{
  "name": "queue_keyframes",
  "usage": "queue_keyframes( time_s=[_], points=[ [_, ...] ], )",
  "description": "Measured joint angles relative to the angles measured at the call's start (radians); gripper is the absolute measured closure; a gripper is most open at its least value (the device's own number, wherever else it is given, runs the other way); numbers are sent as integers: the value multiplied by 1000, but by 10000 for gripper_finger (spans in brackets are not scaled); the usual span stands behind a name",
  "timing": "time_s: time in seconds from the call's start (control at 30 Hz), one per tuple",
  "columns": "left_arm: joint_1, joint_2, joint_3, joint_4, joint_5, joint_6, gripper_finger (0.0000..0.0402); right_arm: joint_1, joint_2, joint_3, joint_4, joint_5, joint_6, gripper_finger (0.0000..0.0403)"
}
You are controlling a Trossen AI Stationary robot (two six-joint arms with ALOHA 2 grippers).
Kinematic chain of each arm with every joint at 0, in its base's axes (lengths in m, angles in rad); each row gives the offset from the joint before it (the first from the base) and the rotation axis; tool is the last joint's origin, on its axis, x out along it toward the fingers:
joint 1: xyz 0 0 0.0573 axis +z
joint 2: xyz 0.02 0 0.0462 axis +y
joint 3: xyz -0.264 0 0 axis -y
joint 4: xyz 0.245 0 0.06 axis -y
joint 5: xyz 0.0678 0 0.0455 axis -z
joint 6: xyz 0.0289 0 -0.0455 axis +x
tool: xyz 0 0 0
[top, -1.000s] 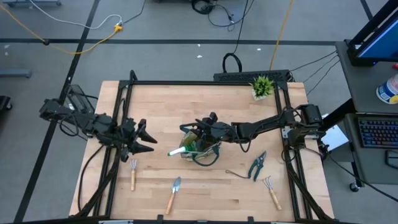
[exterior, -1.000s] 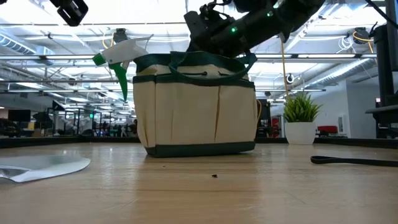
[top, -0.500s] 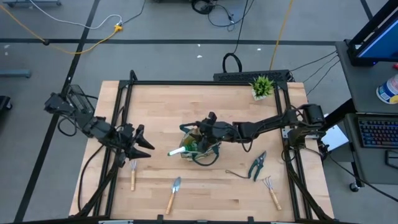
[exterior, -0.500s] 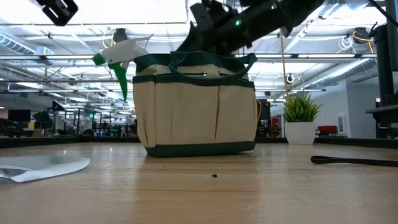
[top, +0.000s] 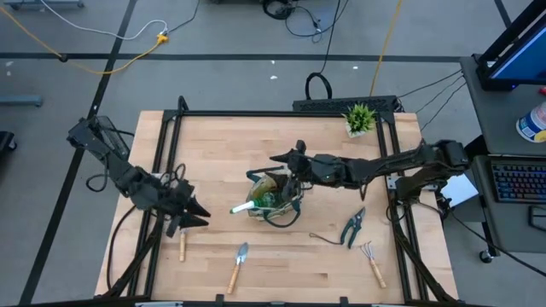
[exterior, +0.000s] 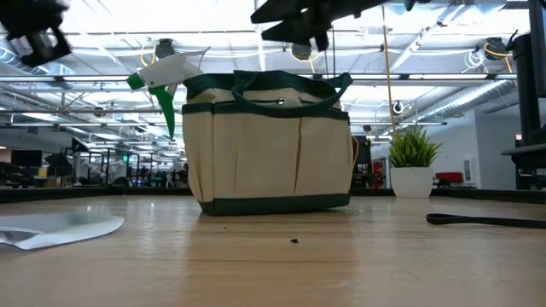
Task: Pick & Place Garden tools in Gardening bag
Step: Put the left hand rake into the gardening bag
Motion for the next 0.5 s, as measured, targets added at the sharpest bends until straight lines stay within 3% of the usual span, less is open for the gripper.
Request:
queue_keyframes(
  time_s=[0.27, 0.5],
  points=[
    [-70, 104, 0, -51, -12, -326, 227, 0, -101, 0, -138, -1, 16, 218],
    [-129, 158, 0, -51, -12, -525, 227, 3, -179, 0, -255, -3, 19, 320]
  ],
)
